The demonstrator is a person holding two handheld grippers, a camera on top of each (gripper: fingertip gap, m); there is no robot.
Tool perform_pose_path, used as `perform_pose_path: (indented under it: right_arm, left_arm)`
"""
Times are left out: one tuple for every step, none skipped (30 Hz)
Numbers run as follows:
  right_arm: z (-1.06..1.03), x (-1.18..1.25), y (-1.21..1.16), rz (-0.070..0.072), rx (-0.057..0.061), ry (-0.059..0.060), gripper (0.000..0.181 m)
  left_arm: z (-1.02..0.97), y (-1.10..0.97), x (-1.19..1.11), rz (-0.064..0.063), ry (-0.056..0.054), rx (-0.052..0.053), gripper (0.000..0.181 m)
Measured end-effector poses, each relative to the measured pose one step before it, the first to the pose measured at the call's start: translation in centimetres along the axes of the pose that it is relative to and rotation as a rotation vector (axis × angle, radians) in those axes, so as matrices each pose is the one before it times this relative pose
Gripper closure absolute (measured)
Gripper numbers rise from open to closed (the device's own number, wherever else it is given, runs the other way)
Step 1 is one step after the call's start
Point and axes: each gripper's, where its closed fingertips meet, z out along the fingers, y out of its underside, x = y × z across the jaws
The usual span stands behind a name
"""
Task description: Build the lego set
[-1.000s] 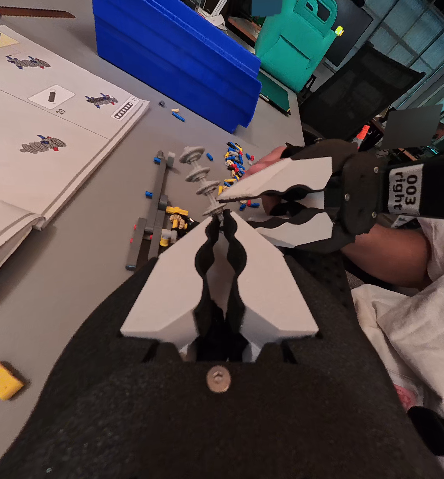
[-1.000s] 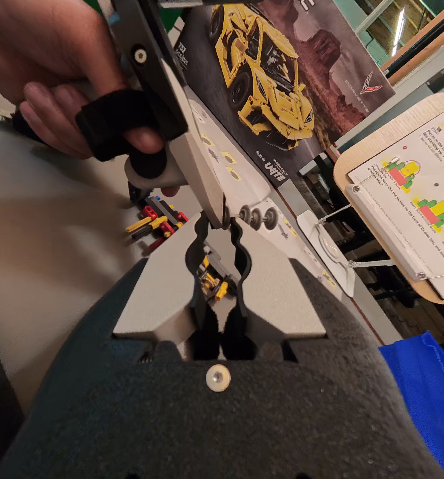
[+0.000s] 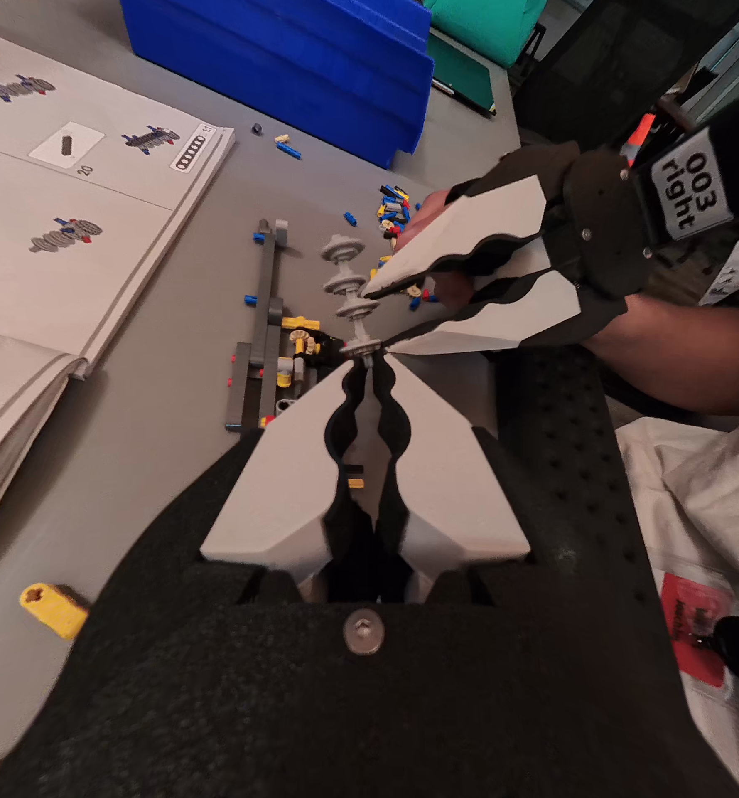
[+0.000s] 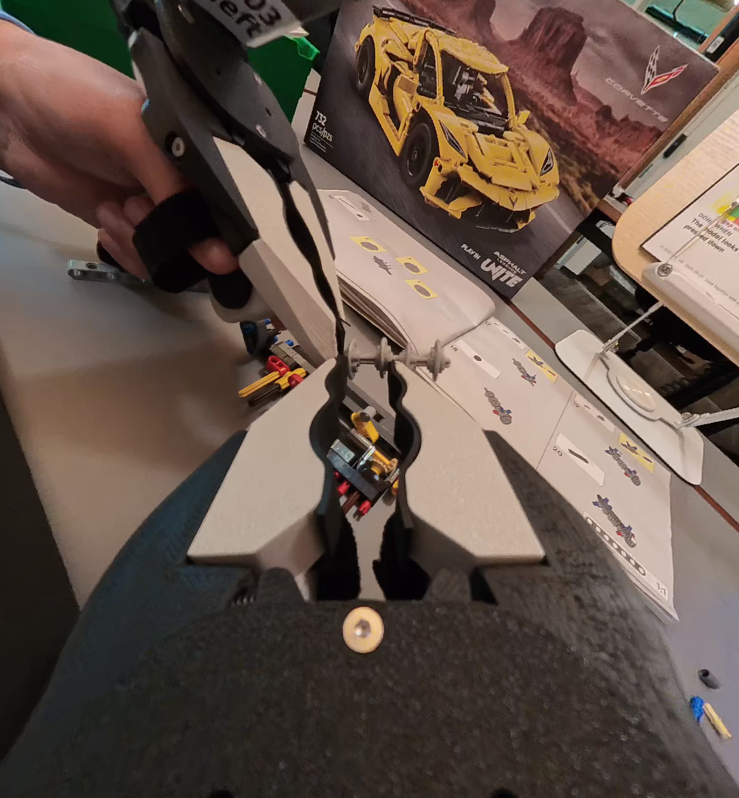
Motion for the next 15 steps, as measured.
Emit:
perform_pose_path:
  right_arm:
    - [-0.105, -0.096, -0.051, -0.0118, 0.0055, -0.0049, 0.161]
    - [-0.005, -0.662, 0.011, -0.0083, -0.0009, -0.0381, 0.145]
    - [0.079, -0.179, 0.100, 0.0011, -0.0085, -0.0062, 0.140]
    - [0.077, 0.143, 0.072, -0.0129, -0.0074, 0.0133, 0.142]
    - [0.113, 0.228, 0.108, -0.0166, -0.0118, 0.0203, 0.143]
    - [0.138, -0.070, 0.045, -0.0104, -0.0061, 0.0022, 0.143]
    - [0.165, -0.106, 0.097, -0.0016, -0.0102, 0.0002, 0.143]
    - [0.075, 0.066, 0.066, -0.0095, -0.0082, 0.0103, 0.144]
    - [-0.049, 0.158, -0.106, -0.0138, 0.0024, 0.0160, 0.148]
    - [-0.067, 0.161, -0.114, -0.0044, 0.0046, 0.0123, 0.151]
    - [-0.043, 0.047, 0.018, 0.0023, -0.0013, 0.0017, 0.151]
    - [-0.021, 0.048, 0.041, 0.0028, -0.0018, 0.0005, 0.151]
    - [0.015, 0.030, 0.047, 0.0024, -0.0034, 0.0003, 0.152]
    - [0.043, -0.042, 0.103, 0.0001, -0.0065, -0.0024, 0.152]
    - [0.045, -0.019, 0.107, -0.0073, -0.0087, 0.0020, 0.152]
  left_arm:
    - [-0.026, -0.052, -0.054, -0.0195, 0.0037, 0.0043, 0.179]
    - [-0.084, -0.199, 0.042, -0.0197, 0.0114, 0.0116, 0.179]
    - [-0.098, -0.133, 0.031, -0.0191, 0.0120, 0.0068, 0.179]
    - [-0.096, -0.051, -0.054, -0.0128, 0.0047, 0.0047, 0.179]
    - [-0.074, -0.088, 0.093, -0.0120, 0.0108, 0.0054, 0.179]
    - [-0.027, -0.152, 0.281, -0.0141, 0.0199, 0.0088, 0.179]
    - [0.023, -0.089, 0.248, -0.0115, 0.0151, 0.0048, 0.180]
    - [0.074, 0.118, 0.020, -0.0025, -0.0001, -0.0065, 0.179]
    - [0.096, 0.180, -0.062, 0.0034, -0.0069, -0.0091, 0.179]
    - [0.081, 0.046, 0.054, -0.0007, 0.0002, -0.0016, 0.179]
    - [0.051, -0.044, 0.034, -0.0066, 0.0013, 0.0027, 0.179]
    - [0.030, -0.032, -0.022, -0.0087, -0.0002, 0.0032, 0.179]
    - [0.020, 0.001, -0.027, -0.0079, 0.0002, 0.0013, 0.179]
    - [0.046, 0.061, -0.050, -0.0030, -0.0021, -0.0028, 0.179]
    - [0.048, 0.083, -0.086, 0.0008, -0.0063, -0.0033, 0.179]
